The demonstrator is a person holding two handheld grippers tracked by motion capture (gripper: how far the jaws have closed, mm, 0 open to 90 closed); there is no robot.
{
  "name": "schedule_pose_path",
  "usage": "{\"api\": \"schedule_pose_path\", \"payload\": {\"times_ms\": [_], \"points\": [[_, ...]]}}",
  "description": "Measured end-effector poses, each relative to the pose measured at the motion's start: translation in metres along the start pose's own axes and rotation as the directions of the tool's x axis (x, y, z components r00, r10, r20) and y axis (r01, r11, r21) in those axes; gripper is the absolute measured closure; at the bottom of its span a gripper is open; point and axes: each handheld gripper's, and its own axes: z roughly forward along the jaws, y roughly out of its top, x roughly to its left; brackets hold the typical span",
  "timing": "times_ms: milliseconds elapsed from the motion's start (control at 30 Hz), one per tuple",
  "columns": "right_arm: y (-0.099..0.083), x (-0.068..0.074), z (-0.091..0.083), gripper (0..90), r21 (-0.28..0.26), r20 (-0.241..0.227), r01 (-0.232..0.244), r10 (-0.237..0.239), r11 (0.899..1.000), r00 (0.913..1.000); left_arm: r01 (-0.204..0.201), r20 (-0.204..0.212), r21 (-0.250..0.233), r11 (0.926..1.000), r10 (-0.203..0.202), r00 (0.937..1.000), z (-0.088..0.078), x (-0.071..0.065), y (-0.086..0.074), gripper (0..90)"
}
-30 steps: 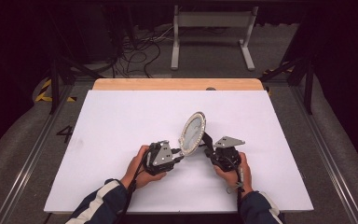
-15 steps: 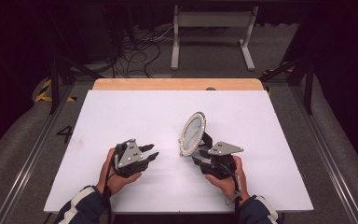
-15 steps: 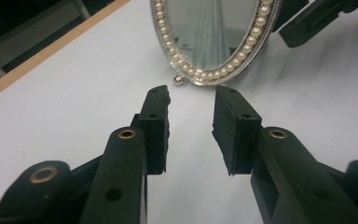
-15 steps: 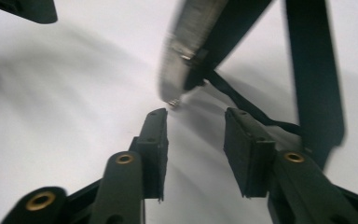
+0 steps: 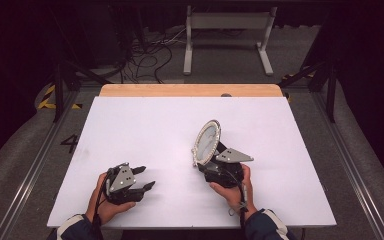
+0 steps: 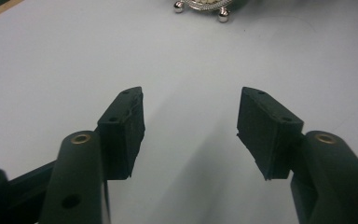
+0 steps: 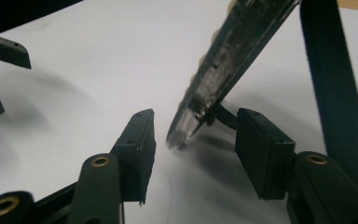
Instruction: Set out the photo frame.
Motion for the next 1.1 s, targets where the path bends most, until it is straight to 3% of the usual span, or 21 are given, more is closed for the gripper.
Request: {"api": "schedule_pose_path", "payload": {"times_ms": [133, 333, 433, 567, 933, 1100], "points": [[-0.001, 0.002, 0.01, 49.7, 0.001, 0.017, -0.016, 0.016, 1.0, 0.9997, 0.004, -0.001, 0.016, 0.9999, -0.003, 1.0, 0.004, 0.0, -0.001, 32.2], [-0.003, 0.001, 0.02, 54.6, 0.014, 0.037, -0.033, 0.032, 0.999, 0.9988, 0.0, 0.004, 0.027, 0.9996, 0.0, 1.0, 0.006, -0.001, -0.001, 30.1], [-0.003, 0.0, 0.02, 62.1, 0.011, 0.012, -0.039, 0.039, 0.999, 0.9992, -0.005, 0.007, 0.036, 0.9994, 0.005, 1.0, 0.007, -0.001, -0.002, 29.6], [-0.004, -0.001, 0.018, 62.8, 0.021, -0.004, -0.029, 0.029, 0.999, 0.9996, -0.012, 0.014, 0.053, 0.9985, 0.012, 0.9998, 0.009, -0.002, -0.002, 28.3], [-0.011, -0.005, 0.008, 66.4, 0.032, -0.039, -0.015, 0.016, 0.999, 0.9991, -0.015, 0.013, 0.041, 0.999, 0.015, 0.9998, 0.007, -0.002, 0.0, 27.2], [-0.008, -0.005, 0.005, 60.3, 0.009, -0.019, -0.016, 0.016, 1.0, 0.9997, -0.013, 0.015, 0.047, 0.9988, 0.012, 0.9998, 0.008, -0.002, -0.001, 26.9]]}}
